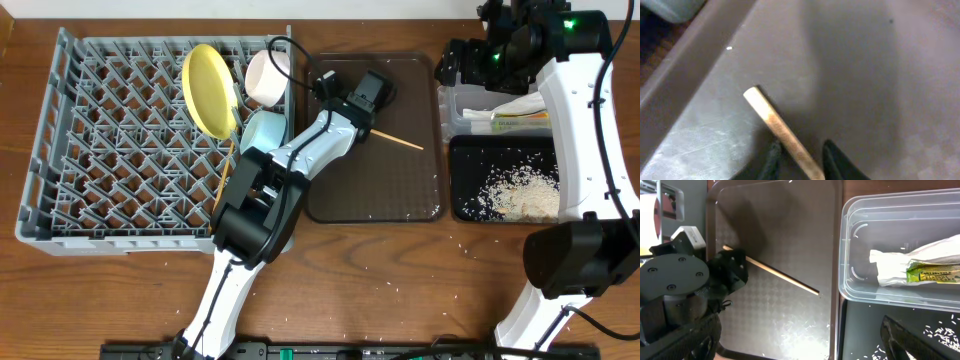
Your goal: Sort waste into correct bins and load items into the dishwasher
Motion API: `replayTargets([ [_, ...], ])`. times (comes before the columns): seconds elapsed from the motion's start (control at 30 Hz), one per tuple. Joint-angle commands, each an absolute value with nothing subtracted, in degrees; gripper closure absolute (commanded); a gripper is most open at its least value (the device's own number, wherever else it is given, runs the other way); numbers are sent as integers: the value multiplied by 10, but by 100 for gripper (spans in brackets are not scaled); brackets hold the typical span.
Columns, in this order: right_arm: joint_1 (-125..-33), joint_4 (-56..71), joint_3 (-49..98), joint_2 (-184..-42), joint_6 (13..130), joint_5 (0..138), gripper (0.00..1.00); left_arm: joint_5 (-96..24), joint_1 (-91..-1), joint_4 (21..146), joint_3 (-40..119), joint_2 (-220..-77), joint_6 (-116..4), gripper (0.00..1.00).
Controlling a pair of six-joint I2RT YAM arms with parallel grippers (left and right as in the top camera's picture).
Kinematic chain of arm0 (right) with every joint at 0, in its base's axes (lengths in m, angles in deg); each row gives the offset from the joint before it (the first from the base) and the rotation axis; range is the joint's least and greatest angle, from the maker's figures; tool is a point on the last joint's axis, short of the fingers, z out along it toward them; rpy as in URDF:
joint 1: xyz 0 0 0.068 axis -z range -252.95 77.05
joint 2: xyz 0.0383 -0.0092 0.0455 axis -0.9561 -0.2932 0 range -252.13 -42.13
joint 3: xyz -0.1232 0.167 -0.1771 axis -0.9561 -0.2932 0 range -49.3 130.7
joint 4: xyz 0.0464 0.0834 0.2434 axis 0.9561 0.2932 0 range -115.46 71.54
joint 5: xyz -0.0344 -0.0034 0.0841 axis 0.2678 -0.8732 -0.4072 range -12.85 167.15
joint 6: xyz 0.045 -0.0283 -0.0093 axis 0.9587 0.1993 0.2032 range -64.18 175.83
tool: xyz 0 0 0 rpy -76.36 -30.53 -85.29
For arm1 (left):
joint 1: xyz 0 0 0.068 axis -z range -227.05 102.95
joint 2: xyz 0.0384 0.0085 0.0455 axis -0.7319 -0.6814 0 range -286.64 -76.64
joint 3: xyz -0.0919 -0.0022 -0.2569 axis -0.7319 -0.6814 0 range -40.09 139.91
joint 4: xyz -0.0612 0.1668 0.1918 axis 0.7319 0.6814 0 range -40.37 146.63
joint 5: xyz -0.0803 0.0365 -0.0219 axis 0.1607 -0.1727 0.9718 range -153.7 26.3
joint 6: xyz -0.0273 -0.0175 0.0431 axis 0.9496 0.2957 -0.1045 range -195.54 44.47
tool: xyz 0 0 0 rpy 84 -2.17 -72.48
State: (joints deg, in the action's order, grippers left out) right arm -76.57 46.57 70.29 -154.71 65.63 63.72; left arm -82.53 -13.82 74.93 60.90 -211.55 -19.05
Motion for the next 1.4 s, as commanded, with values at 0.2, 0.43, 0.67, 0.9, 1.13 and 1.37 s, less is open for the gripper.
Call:
replayTargets([
  [0.2, -771, 466, 706, -1546, 650, 636, 1, -758, -138, 839, 576, -2178, -212, 81],
  [0.43, -771, 466, 706, -1546, 650, 636, 1, -755, -137, 839, 576, -2177, -220, 92],
  [0.67, -771, 466, 706, -1546, 650, 636, 1, -746, -139, 849, 599, -2140, -327, 92],
  [0.9, -771, 466, 706, -1546, 650, 636, 1, -694, -143, 948, 638, -2008, -506, 93],
  [1.13, -771, 466, 706, -1546, 650, 636, 1, -695, -166, 1059, 638, -1862, -709, 93],
  [1.37, -771, 466, 706, -1546, 650, 636, 1, -667, -225, 1102, 637, -1814, -767, 92],
])
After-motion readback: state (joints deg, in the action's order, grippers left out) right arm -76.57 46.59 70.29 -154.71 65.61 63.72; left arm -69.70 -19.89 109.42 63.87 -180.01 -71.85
